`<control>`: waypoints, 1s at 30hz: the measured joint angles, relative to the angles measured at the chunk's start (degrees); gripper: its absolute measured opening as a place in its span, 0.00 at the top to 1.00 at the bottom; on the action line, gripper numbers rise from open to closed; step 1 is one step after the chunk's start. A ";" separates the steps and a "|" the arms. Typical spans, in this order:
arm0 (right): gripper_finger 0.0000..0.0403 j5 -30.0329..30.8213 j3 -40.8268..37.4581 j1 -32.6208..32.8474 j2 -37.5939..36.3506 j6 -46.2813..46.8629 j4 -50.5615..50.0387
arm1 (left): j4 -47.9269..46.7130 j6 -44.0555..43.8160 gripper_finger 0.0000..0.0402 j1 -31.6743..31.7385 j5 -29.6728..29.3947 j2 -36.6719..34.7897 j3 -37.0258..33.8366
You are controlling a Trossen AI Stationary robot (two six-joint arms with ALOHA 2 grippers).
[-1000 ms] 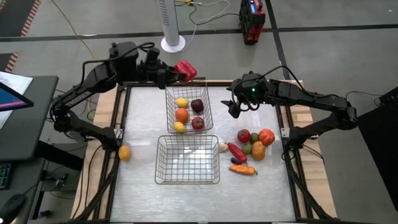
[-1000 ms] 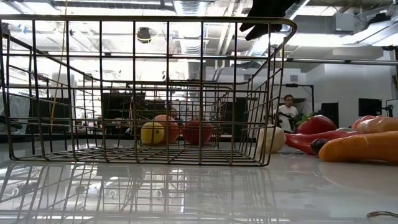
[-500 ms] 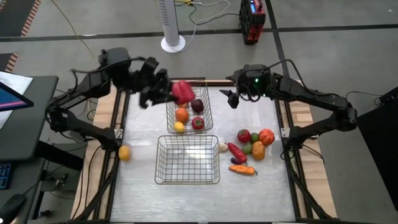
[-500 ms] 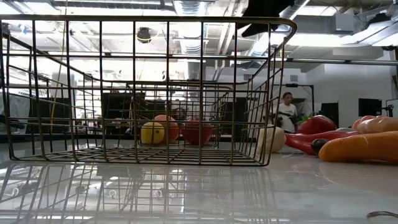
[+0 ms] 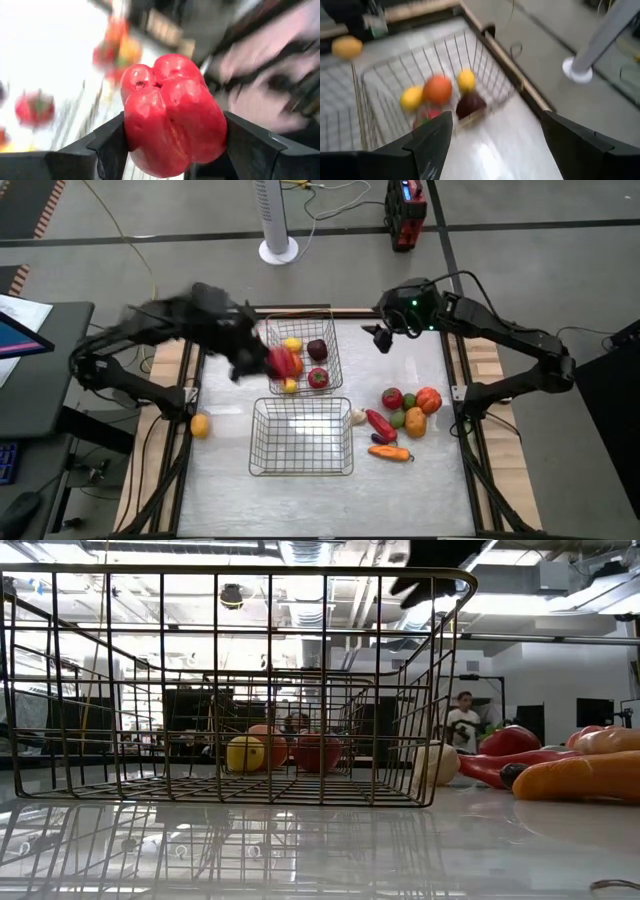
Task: Sort produce into baskets
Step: Put the red bell pepper into the bottom wire basket, then put the yellow lemon into the top wire basket
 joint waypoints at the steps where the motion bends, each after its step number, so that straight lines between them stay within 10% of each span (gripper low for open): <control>1: 0.18 0.03 0.62 -0.03 -0.21 0.18 -3.07 | -1.84 0.38 0.34 -1.06 0.65 1.09 -1.28; 11: 0.18 0.24 1.45 1.92 -0.92 5.58 -12.14 | -9.30 10.77 0.32 -6.62 -0.57 14.45 -7.44; 19: 0.18 -0.35 1.44 6.06 -0.91 5.11 -18.18 | -15.42 13.98 0.12 -6.66 -0.34 22.70 -7.44; 30: 0.18 -1.22 -6.46 8.71 -3.38 6.35 -12.52 | -28.40 10.37 0.04 -7.91 -14.51 14.55 -7.35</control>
